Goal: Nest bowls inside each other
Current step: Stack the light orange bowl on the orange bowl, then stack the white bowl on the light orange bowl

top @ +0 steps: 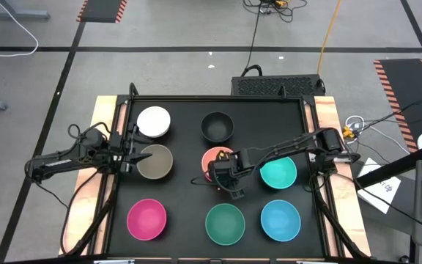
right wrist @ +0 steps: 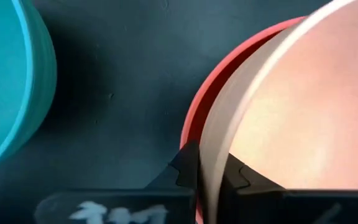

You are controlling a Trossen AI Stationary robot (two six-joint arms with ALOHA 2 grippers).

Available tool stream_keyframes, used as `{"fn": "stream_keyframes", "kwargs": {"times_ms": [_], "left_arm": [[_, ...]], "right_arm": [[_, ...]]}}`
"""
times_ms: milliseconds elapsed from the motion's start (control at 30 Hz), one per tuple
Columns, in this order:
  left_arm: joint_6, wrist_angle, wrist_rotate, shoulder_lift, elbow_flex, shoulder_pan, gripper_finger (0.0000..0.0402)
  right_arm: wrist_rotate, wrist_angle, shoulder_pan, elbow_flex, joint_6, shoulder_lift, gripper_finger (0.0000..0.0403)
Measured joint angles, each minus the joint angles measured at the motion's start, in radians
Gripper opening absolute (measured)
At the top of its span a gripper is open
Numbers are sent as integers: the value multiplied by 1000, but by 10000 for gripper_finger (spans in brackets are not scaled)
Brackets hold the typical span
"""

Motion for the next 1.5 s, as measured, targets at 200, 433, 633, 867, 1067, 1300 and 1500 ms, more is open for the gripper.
{"fn": "stream_keyframes", "kwargs": {"times_ms": [200,433,633,867,1067,1300,1500], "left_arm": [[-4,0,0,0,0,0,200],[-7,-5,4,0,0,0,200],[-7,-17,5,0,0,0,200],[-11,-17,5,0,0,0,200],[-18,-23,5,0,0,0,200],[-17,-23,0,0,0,0,200],[-7,-22,-59,0,0,0,200]], "right_arm": [[-37,57,7,-1,-5,-17,65],[-58,85,6,-2,30,-36,147],[-56,110,6,-1,57,-45,192],[-56,114,6,-1,76,-51,213],[-48,128,6,-1,79,-98,226],[161,149,-10,-1,-9,-218,236],[198,210,-89,-1,-71,-373,236]]}}
